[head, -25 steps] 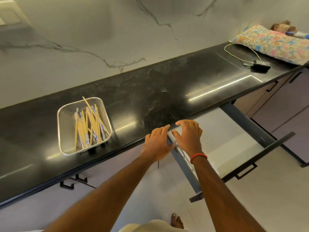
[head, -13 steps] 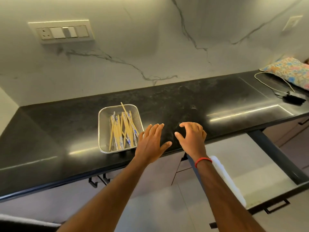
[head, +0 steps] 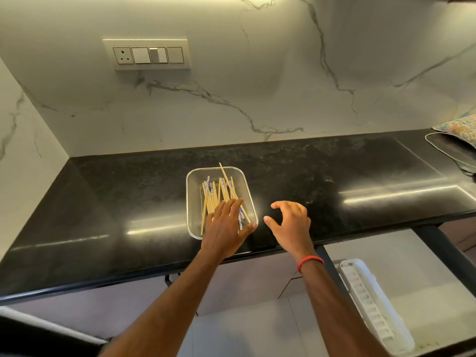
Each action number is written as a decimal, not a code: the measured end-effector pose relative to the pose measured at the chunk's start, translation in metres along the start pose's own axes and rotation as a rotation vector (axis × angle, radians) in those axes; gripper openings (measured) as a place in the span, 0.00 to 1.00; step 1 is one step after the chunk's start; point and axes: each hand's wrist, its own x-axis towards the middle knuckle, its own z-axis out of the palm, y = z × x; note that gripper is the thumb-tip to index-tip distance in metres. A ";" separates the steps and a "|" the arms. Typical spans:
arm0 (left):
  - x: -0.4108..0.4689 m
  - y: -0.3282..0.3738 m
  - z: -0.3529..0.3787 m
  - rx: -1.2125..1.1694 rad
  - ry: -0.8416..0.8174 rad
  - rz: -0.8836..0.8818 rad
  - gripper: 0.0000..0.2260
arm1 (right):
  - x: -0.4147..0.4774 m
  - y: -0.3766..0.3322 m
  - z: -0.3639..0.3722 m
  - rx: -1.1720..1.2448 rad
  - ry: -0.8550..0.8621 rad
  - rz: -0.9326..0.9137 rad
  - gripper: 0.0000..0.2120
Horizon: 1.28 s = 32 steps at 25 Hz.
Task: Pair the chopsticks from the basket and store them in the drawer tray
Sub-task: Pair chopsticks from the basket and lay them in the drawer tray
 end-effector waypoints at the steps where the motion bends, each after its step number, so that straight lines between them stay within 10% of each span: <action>1: 0.002 -0.004 -0.001 0.008 0.006 -0.004 0.35 | 0.003 -0.005 0.001 -0.001 -0.012 -0.002 0.17; 32: 0.123 -0.112 -0.017 -0.543 -0.002 -0.275 0.25 | 0.186 -0.069 0.134 0.039 -0.297 -0.036 0.09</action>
